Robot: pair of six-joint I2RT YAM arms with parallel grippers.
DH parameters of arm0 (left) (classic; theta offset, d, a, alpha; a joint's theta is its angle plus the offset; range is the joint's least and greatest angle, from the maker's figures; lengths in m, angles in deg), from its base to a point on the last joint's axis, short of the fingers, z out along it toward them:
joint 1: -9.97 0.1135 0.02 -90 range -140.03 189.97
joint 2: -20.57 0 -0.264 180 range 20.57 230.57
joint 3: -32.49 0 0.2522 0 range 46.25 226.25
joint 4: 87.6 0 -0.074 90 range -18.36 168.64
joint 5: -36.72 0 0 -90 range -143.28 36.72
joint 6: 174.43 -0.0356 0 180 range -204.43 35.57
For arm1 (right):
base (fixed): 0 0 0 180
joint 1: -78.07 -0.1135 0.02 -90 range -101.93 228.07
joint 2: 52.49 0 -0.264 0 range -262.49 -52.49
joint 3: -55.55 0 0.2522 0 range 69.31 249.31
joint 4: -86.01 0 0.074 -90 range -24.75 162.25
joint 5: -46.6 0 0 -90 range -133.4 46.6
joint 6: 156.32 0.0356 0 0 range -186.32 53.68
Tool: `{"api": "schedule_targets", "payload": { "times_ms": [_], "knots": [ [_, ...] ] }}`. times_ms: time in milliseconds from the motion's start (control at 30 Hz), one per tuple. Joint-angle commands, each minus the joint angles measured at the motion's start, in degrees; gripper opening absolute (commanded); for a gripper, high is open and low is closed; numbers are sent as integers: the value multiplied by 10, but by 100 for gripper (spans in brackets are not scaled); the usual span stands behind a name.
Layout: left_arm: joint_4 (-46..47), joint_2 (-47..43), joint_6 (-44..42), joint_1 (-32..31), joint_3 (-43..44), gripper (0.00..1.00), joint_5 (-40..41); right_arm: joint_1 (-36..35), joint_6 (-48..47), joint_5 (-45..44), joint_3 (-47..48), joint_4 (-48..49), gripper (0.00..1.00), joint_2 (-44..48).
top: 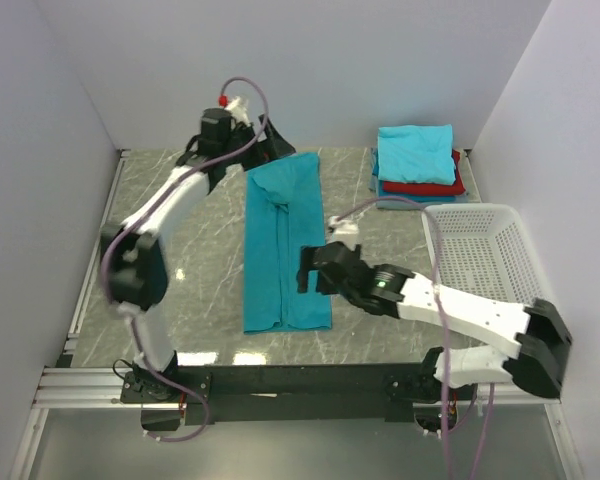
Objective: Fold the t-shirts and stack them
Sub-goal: Fold the tshirt
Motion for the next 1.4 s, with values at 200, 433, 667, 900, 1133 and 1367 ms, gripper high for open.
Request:
{"api": "schedule_targets", "payload": {
  "times_ms": [200, 433, 667, 900, 1133, 1367],
  "knots": [
    [57, -369, 59, -24, -450, 99, 54, 94, 87, -27, -153, 15, 100, 226],
    [-12, -515, 126, -70, -659, 99, 104, 108, 36, 121, -245, 112, 100, 275],
    [-69, -631, 191, -95, -779, 99, 98, 108, 22, 217, -254, 136, 98, 222],
    [-70, -651, 213, -99, -832, 97, 85, 108, 47, 262, -256, 163, 93, 135],
    [-72, -611, 199, -101, -852, 61, 84, 108, 69, 282, -261, 186, 87, 83],
    [-71, -589, 197, -101, -854, 26, 79, 108, 80, 309, -272, 197, 81, 46]
  ]
}}
